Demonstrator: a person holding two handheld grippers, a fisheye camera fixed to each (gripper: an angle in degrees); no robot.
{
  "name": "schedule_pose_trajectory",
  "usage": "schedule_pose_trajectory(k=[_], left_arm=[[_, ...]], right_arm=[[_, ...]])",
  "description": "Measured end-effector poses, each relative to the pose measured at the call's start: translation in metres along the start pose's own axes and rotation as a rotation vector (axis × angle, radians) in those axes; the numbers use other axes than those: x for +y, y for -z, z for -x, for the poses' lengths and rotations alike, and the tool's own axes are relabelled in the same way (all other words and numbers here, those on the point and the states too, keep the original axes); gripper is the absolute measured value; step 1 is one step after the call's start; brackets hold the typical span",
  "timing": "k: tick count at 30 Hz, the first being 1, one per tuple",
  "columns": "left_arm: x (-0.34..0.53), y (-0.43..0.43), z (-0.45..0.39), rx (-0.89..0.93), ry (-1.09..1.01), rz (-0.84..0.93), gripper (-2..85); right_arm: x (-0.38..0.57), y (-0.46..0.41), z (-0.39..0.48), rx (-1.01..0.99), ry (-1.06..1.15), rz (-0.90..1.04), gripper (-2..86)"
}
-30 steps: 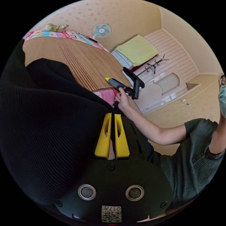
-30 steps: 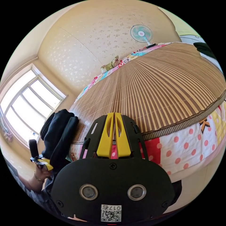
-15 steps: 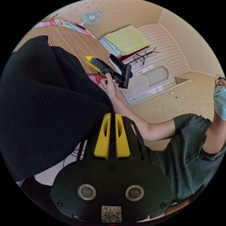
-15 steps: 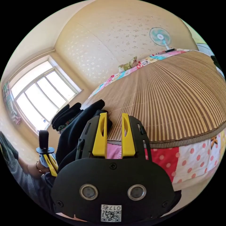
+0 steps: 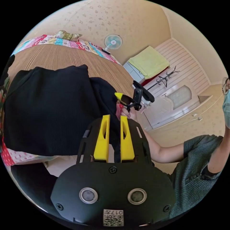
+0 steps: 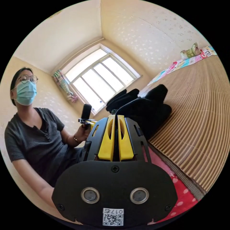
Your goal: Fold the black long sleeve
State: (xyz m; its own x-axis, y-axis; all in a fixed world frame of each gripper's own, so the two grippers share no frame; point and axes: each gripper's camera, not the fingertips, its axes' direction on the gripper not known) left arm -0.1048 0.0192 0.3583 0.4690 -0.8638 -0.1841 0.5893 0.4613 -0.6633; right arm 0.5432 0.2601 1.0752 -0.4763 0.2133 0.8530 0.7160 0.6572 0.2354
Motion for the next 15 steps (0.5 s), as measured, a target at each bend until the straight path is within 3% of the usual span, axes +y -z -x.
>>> schedule_pose_trajectory(k=[3, 8, 15], left_arm=[[-0.01, -0.004, 0.009, 0.05, 0.097, -0.017, 15.3], [-0.014, -0.023, 0.01, 0.126, 0.151, -0.043, 17.1], [-0.027, -0.041, -0.049, -0.128, -0.021, -0.012, 17.2]], right_arm=[[0.0, -0.012, 0.012, -0.117, 0.074, 0.122, 2.2], [0.005, -0.039, 0.032, -0.065, 0.101, 0.301, 2.2], [0.013, -0.041, 0.048, -0.071, 0.097, 0.315, 2.5]])
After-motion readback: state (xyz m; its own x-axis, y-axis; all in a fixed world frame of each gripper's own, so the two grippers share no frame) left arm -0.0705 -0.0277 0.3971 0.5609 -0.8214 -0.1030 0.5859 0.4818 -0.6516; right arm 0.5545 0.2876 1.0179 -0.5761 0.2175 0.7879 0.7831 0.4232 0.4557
